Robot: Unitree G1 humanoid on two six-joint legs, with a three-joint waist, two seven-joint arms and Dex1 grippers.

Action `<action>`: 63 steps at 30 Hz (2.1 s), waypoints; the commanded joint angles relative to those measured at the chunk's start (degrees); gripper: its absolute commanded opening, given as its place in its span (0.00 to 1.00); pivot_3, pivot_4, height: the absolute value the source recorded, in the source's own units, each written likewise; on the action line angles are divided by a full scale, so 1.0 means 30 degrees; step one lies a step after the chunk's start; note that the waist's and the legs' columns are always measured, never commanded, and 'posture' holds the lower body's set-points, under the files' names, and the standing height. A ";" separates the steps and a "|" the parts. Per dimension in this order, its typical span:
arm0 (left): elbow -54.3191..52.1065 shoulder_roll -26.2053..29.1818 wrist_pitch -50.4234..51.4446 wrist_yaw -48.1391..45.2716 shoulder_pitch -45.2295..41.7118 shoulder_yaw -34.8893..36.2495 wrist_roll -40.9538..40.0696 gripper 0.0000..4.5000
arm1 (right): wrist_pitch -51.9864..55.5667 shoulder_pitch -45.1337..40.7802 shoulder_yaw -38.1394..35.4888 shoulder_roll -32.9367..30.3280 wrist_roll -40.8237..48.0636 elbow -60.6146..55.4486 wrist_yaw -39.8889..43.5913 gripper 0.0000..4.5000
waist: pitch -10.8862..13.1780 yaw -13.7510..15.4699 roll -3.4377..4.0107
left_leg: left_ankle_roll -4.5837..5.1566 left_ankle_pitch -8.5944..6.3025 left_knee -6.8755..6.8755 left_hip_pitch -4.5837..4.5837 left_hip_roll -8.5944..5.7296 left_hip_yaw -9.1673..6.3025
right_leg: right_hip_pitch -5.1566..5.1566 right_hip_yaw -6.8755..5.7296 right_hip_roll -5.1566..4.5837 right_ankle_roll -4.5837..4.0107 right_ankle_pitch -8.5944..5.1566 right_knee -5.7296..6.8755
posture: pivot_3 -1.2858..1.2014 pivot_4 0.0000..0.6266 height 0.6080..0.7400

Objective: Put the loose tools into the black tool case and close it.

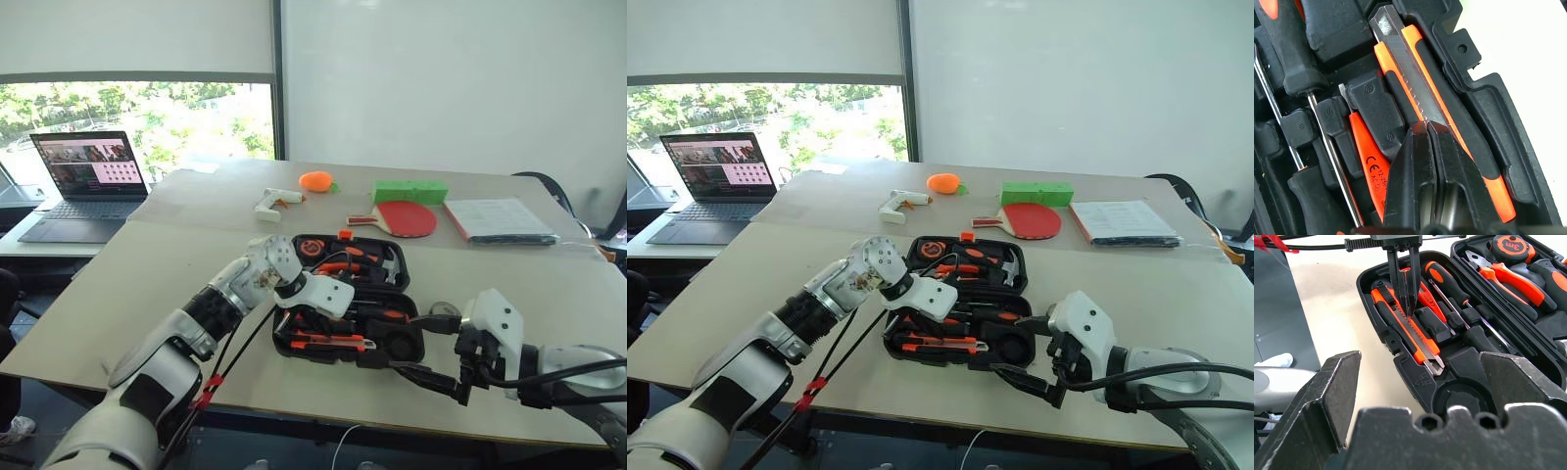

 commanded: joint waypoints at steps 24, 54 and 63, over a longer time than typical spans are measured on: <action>-0.6708 0.5440 1.1367 -0.0384 0.0769 1.1964 -1.1787 0.99 | -0.1998 0.2570 -0.5576 -0.6293 -0.4315 1.0585 0.7712 1.00 | 0.0005 -0.0031 0.0025 | 0.0008 -0.0003 -0.0062 -0.0251 -0.0051 0.0004 | -0.0310 0.0032 -0.0037 -0.0010 -0.0009 0.0018 | 0.52 0.24 0.97; -0.8740 0.5462 1.0100 0.2503 0.1591 1.1521 -1.2346 1.00 | -0.6946 -1.3777 1.0536 -0.0811 -1.3655 2.0448 1.0085 0.02 | 0.0020 -0.0139 0.0038 | -0.0044 0.0038 -0.0104 -0.0275 -0.0041 0.0048 | -0.0389 0.0022 -0.0021 -0.0051 0.0016 0.0038 | 0.52 0.24 0.97; -0.9567 0.5853 0.9883 0.2183 0.2392 1.1012 -1.2344 1.00 | -0.2538 -1.2558 0.7246 -0.1977 -0.9152 1.2251 1.1863 0.02 | 0.0029 -0.0176 0.0053 | -0.0043 0.0037 -0.0118 -0.0274 -0.0033 0.0000 | -0.0395 0.0019 -0.0017 -0.0051 0.0015 0.0046 | 0.52 0.24 0.97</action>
